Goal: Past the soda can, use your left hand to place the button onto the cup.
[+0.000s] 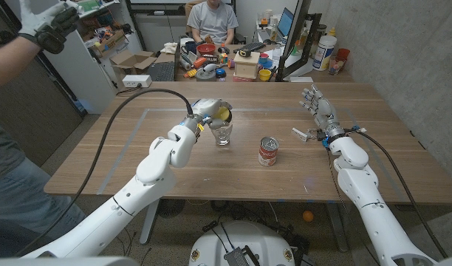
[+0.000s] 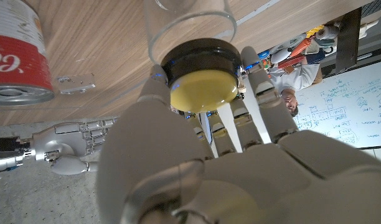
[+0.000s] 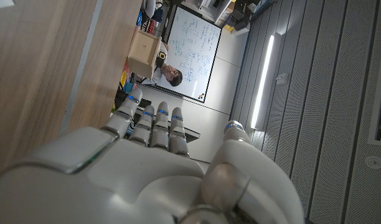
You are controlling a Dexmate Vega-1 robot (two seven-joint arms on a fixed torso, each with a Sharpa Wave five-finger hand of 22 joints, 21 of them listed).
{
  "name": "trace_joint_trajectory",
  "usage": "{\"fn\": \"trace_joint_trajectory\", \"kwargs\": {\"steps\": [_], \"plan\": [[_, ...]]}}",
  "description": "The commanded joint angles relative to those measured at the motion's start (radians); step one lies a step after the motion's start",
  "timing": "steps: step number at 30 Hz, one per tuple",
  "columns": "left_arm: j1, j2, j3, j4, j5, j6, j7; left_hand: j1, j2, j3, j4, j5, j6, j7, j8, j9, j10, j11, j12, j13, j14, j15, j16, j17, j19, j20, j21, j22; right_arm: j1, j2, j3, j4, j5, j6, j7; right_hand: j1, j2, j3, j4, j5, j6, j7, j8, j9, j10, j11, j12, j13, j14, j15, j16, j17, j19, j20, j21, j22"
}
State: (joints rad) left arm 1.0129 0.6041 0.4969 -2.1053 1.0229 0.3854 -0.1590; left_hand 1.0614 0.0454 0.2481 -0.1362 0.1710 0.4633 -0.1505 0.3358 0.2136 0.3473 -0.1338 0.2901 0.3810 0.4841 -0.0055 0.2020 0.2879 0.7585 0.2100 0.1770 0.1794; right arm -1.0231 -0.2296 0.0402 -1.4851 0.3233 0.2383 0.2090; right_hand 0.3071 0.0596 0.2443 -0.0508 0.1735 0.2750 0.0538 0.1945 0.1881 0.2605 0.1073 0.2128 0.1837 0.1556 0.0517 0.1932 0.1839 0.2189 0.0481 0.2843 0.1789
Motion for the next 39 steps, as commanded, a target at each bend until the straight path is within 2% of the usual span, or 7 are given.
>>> {"fn": "trace_joint_trajectory", "kwargs": {"steps": [1,8,16,18,26,33,39], "plan": [[-0.001,-0.007,0.012,0.012,0.02,0.006,-0.004,0.008,0.011,0.027,0.02,0.008,-0.015,0.004,-0.008,0.001,-0.025,0.003,-0.02,-0.004,-0.054,0.016,-0.015,-0.009,-0.053,0.008,-0.002,0.003,0.015,0.004,0.001,0.029,0.001,0.01,0.013,-0.006,0.008,0.002,-0.006,0.006,0.008,0.005,0.004,0.004,0.011,-0.001,0.004,0.003,0.01,0.0,-0.002,0.001,0.009,-0.001,-0.002,0.004],[-0.004,-0.007,0.016,0.018,0.022,0.0,-0.01,-0.007,0.007,0.024,0.027,0.009,-0.059,0.008,-0.028,0.001,-0.074,0.014,-0.058,-0.017,-0.138,0.041,-0.022,-0.026,-0.154,0.011,-0.004,0.002,0.015,0.005,0.005,0.033,0.003,0.009,0.015,-0.006,0.009,0.002,-0.006,0.006,0.01,0.005,0.004,0.004,0.01,-0.001,0.003,0.003,0.01,0.001,-0.002,0.001,0.009,-0.002,-0.003,0.004],[-0.007,-0.002,0.015,0.018,0.022,-0.01,-0.014,-0.069,-0.005,0.0,0.057,0.012,-0.102,0.017,-0.048,0.003,-0.129,0.026,-0.086,-0.031,-0.196,0.063,-0.021,-0.044,-0.218,0.012,0.0,0.001,0.016,0.008,0.009,0.033,0.006,0.009,0.014,-0.006,0.009,0.002,-0.007,0.006,0.01,0.005,0.004,0.004,0.011,0.0,0.004,0.003,0.011,0.001,-0.002,0.001,0.01,-0.001,-0.005,0.004],[-0.008,0.0,0.015,0.014,0.024,-0.009,-0.022,-0.104,-0.011,-0.013,0.074,0.015,-0.126,0.025,-0.061,0.004,-0.148,0.041,-0.092,-0.038,-0.222,0.075,-0.021,-0.052,-0.245,0.012,0.001,0.001,0.018,0.006,0.007,0.035,0.002,0.013,0.018,-0.006,0.009,0.002,-0.007,0.006,0.011,0.005,0.005,0.004,0.011,-0.001,0.004,0.003,0.012,0.001,-0.002,0.001,0.01,-0.001,-0.006,0.004],[-0.001,0.0,0.003,0.01,0.012,-0.017,-0.007,-0.144,-0.016,-0.026,0.093,0.02,-0.179,0.037,-0.086,0.005,-0.192,0.057,-0.099,-0.047,-0.256,0.093,-0.02,-0.062,-0.283,0.012,0.003,0.001,0.021,0.009,0.004,0.037,0.0,0.01,0.017,-0.007,0.009,0.001,-0.008,0.006,0.01,0.005,0.004,0.004,0.012,0.001,0.004,0.003,0.013,0.001,-0.002,0.001,0.011,-0.001,-0.008,0.004],[0.015,-0.003,-0.014,0.009,-0.014,-0.034,0.04,-0.153,-0.014,-0.028,0.098,0.021,-0.175,0.038,-0.085,0.005,-0.191,0.058,-0.096,-0.049,-0.26,0.093,-0.018,-0.064,-0.292,0.012,0.003,0.001,0.02,0.01,0.002,0.028,-0.003,0.007,0.014,-0.007,0.009,0.001,-0.008,0.006,0.011,0.004,0.004,0.004,0.013,0.002,0.004,0.003,0.014,0.001,-0.002,0.001,0.011,0.0,-0.01,0.004],[0.065,-0.023,-0.093,0.011,-0.176,-0.123,0.18,-0.261,0.017,-0.055,0.168,0.025,-0.14,0.041,-0.076,0.007,-0.148,0.053,-0.074,-0.061,-0.25,0.069,-0.003,-0.068,-0.361,0.012,0.002,0.003,0.005,0.008,-0.004,-0.006,-0.015,0.021,0.003,-0.008,0.01,0.001,-0.008,0.006,0.012,0.003,0.004,0.004,0.014,0.0,0.004,0.003,0.014,0.002,-0.002,0.001,-0.001,-0.013,-0.017,0.004]]}}
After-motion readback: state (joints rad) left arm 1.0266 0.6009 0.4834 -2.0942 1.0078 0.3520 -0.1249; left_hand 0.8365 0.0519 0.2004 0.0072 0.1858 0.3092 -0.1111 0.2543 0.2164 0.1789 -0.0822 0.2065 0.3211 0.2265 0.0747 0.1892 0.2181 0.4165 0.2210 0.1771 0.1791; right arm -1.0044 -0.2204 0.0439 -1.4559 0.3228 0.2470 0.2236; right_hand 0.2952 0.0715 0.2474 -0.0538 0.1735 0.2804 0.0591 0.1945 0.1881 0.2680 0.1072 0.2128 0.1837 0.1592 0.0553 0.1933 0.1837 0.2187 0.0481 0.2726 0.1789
